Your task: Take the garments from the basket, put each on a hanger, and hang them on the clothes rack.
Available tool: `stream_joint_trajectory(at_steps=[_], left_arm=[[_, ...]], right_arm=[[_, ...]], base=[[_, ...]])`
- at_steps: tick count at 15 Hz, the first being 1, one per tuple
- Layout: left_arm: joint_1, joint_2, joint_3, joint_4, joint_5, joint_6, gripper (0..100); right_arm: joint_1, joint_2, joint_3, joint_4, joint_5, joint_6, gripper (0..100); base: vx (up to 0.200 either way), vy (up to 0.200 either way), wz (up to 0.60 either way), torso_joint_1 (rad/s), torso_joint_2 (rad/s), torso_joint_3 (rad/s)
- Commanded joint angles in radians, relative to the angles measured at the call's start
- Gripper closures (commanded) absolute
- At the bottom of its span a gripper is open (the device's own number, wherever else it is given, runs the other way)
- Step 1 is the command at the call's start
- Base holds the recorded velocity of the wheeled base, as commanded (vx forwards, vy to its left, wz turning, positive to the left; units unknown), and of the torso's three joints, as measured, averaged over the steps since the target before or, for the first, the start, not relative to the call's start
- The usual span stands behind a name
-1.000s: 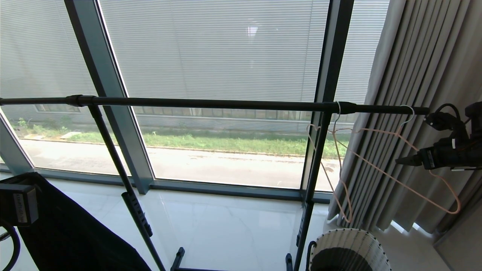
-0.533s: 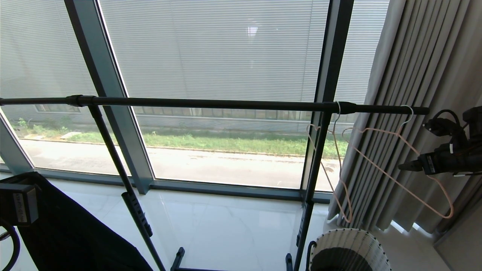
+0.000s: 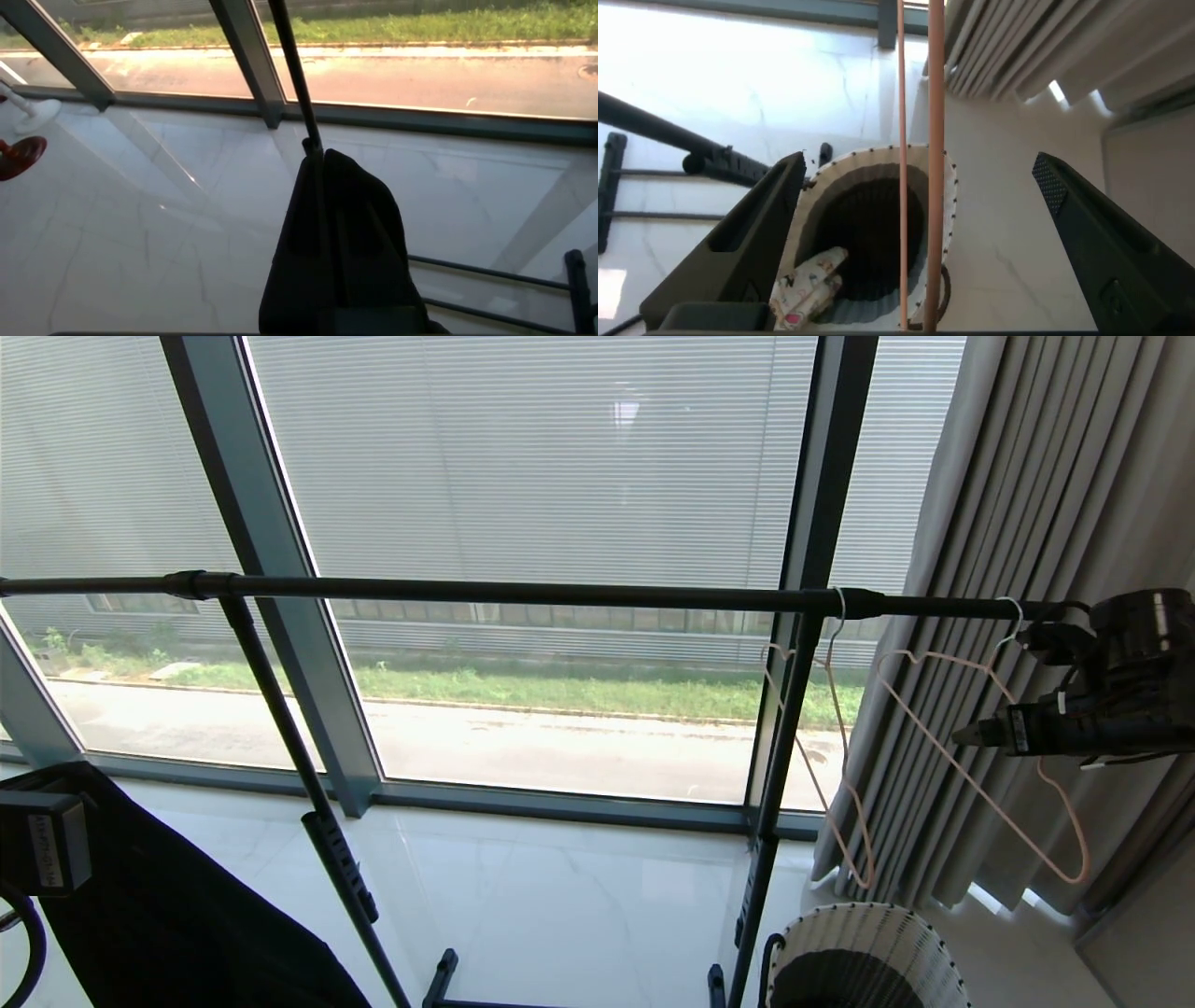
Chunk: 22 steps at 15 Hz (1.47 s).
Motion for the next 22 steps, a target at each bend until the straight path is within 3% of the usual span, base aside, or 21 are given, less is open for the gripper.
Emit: stream_joint_trajectory(at_steps=[1, 2, 4, 8, 9, 11, 22], left_arm=[[0.001, -0.007, 0.004, 0.000, 0.000, 0.000, 100], [0.001, -0.011, 0.006, 0.000, 0.000, 0.000, 100], [0.001, -0.015, 0.006, 0.000, 0.000, 0.000, 100], [0.001, -0.016, 0.004, 0.000, -0.001, 0.000, 100], [0.001, -0.016, 0.003, 0.000, -0.001, 0.000, 100], [0.001, -0.022, 0.003, 0.000, 0.000, 0.000, 100], [0.002, -0.033, 0.003, 0.000, 0.014, 0.000, 100]], right_arm=[[0.040, 0.007, 0.009, -0.016, -0.033, 0.025, 0], [0.074, 0.019, 0.009, -0.030, -0.085, 0.084, 0], [0.085, 0.027, 0.018, -0.034, -0.131, 0.113, 0], [0.091, 0.019, 0.051, -0.079, -0.145, 0.160, 0], [0.091, 0.019, 0.063, -0.100, -0.156, 0.160, 100], [0.097, 0.020, 0.097, -0.148, -0.160, 0.159, 100], [0.101, -0.015, 0.100, -0.165, -0.165, 0.162, 100]], base=[[0.000, 0.000, 0.00, 0.000, 0.00, 0.000], [0.000, 0.000, 0.00, 0.000, 0.00, 0.000], [0.000, 0.000, 0.00, 0.000, 0.00, 0.000], [0.000, 0.000, 0.00, 0.000, 0.00, 0.000], [0.000, 0.000, 0.00, 0.000, 0.00, 0.000], [0.000, 0.000, 0.00, 0.000, 0.00, 0.000], [0.000, 0.000, 0.00, 0.000, 0.00, 0.000]])
